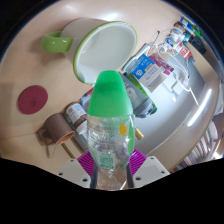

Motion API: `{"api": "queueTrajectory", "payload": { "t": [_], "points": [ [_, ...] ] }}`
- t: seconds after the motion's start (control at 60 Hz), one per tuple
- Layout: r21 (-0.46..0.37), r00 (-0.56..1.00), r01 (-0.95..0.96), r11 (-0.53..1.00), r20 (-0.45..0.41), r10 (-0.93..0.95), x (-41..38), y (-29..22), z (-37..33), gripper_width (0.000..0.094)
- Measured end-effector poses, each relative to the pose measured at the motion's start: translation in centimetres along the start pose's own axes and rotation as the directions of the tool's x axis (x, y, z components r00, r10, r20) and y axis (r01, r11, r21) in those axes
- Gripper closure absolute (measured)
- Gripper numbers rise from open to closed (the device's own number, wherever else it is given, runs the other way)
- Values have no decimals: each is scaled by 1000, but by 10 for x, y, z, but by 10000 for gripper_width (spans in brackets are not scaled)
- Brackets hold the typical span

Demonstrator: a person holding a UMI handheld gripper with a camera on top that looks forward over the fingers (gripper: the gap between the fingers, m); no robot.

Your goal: Pour water

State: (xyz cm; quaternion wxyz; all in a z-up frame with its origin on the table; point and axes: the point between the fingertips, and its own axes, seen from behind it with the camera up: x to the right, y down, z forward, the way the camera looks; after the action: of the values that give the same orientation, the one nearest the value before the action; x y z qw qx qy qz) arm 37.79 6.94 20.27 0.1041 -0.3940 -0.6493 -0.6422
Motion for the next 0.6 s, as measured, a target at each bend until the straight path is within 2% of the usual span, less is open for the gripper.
{"api": "queueTrajectory", "payload": {
  "t": [0.117,0.217,0.267,0.35,0.383,0.483,0.533,0.6],
  "points": [
    [0,991,-134,991,-5,134,1,5,6,514],
    [29,880,-474,880,-8,474,10,12,12,514],
    [42,702,-712,701,9,712,13,17,15,514],
    [59,221,-975,216,104,970,8,1,7,513],
    [46,53,-998,46,157,986,11,6,5,511],
    [39,-387,-915,-402,200,900,4,-7,-11,512],
    [13,-511,-846,-533,262,818,-1,-5,-14,509],
    [-57,-632,-763,-644,273,725,-29,-14,-14,494]
  ]
}}
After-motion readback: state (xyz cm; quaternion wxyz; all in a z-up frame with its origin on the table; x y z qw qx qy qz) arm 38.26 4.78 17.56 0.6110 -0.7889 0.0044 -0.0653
